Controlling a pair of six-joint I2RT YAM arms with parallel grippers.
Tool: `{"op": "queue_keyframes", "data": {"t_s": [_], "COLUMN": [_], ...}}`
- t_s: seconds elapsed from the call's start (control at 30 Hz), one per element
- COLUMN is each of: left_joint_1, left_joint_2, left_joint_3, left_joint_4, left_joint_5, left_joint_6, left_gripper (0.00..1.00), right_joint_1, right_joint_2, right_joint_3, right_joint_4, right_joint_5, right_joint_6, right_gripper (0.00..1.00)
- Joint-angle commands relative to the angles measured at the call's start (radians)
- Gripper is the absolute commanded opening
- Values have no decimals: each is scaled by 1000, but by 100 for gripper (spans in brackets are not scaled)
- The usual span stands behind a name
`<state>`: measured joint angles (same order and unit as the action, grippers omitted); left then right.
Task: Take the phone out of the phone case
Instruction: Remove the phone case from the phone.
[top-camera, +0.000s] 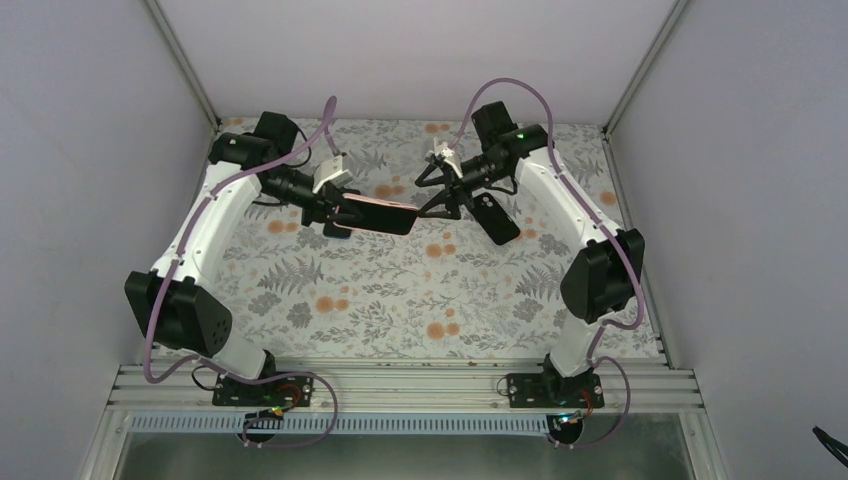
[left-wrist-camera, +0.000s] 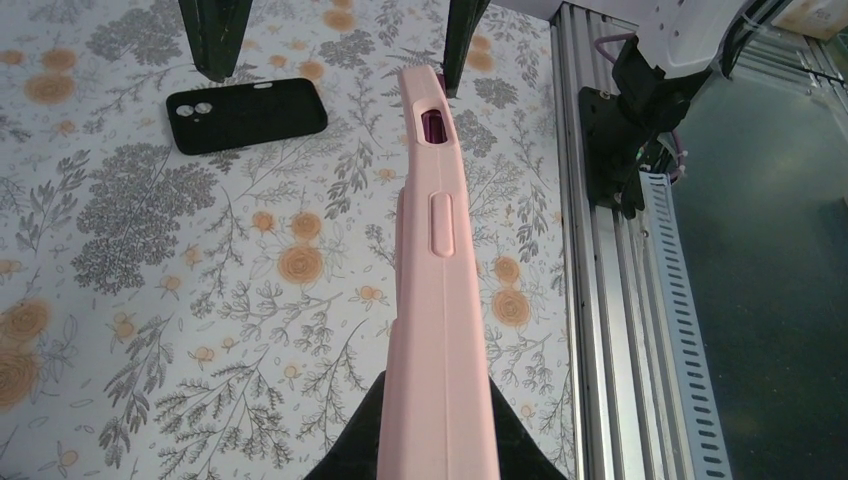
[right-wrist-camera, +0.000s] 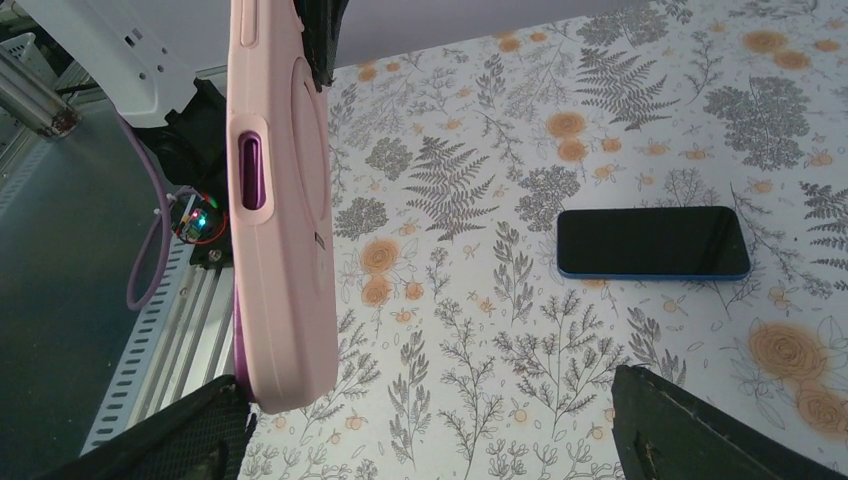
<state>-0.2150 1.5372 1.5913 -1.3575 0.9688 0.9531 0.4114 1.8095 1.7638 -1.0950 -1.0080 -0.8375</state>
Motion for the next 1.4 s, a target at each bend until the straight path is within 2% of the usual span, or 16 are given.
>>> {"op": "queue_keyframes", "data": {"t_s": [0.0, 0.73, 1.0, 1.37], "left_joint_1": [-3, -3, -3, -3], "left_joint_2": [-43, -38, -19, -14], "left_joint_3": [1, 11, 16, 25], "left_joint_4": [0, 0, 0, 0], "left_joint_5": [58, 56, 54, 65], "left_joint_6": [16, 15, 16, 12], "left_gripper": [2, 2, 2, 2], "right_joint_1": [-2, -23, -7, 6], "right_joint_2": [19, 48, 43, 51], "right_joint_3": [44, 94, 87, 82], "right_joint_4": [3, -41, -160, -115], "right_joint_5": [-4, -38, -45, -56], "right_joint_6": [0, -25, -135, -96], "right_gripper": [87, 87, 87, 86]}}
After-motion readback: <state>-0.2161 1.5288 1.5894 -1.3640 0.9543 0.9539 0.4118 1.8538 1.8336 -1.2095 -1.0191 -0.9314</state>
